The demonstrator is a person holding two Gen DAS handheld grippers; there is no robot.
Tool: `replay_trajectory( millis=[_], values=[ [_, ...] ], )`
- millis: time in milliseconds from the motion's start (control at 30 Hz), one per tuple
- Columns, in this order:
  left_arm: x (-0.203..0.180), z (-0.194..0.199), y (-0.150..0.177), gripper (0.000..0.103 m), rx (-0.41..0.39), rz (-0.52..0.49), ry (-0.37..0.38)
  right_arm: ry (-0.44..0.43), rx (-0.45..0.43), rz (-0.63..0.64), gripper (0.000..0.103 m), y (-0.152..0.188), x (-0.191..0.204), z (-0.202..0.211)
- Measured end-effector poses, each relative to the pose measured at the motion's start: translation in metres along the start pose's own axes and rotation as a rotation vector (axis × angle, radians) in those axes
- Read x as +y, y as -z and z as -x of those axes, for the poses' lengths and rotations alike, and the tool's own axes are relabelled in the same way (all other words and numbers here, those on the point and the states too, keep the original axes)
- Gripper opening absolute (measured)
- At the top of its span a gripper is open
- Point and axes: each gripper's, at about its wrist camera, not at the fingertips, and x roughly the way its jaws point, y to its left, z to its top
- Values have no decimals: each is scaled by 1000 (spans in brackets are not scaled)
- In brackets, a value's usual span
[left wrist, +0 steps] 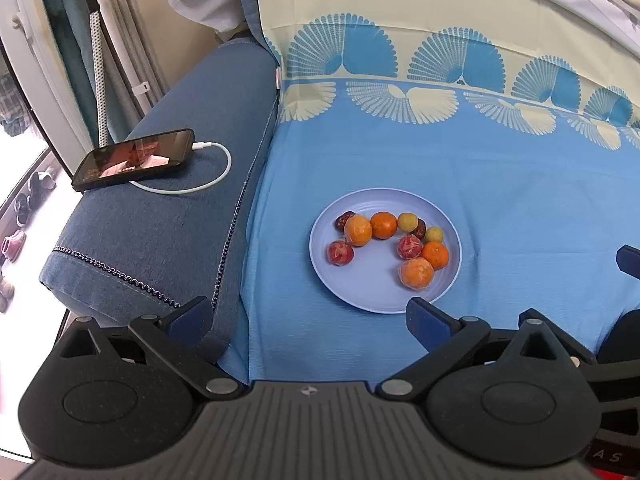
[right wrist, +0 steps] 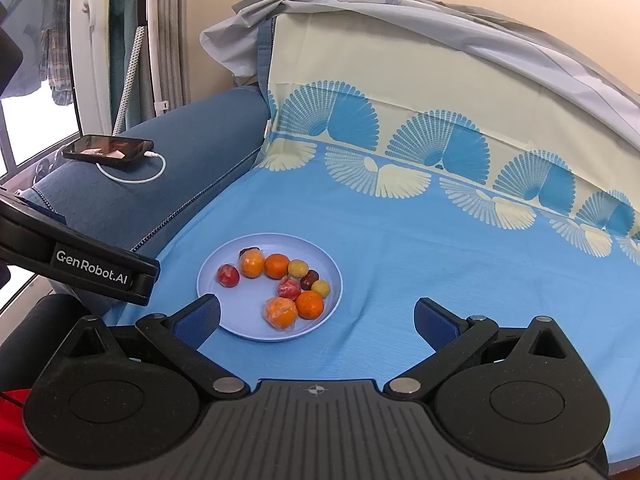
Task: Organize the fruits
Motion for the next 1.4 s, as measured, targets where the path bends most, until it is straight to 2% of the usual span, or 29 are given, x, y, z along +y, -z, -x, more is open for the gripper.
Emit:
replay_trajectory(
  millis=[200, 1400],
  values=[
    [0, 3, 1, 103, -7, 6, 22, 1, 2, -4, 102, 0, 0, 0],
    [-1, -7, 3, 103, 26, 1, 14, -9, 14, -7, 102, 4, -1, -4]
  ],
)
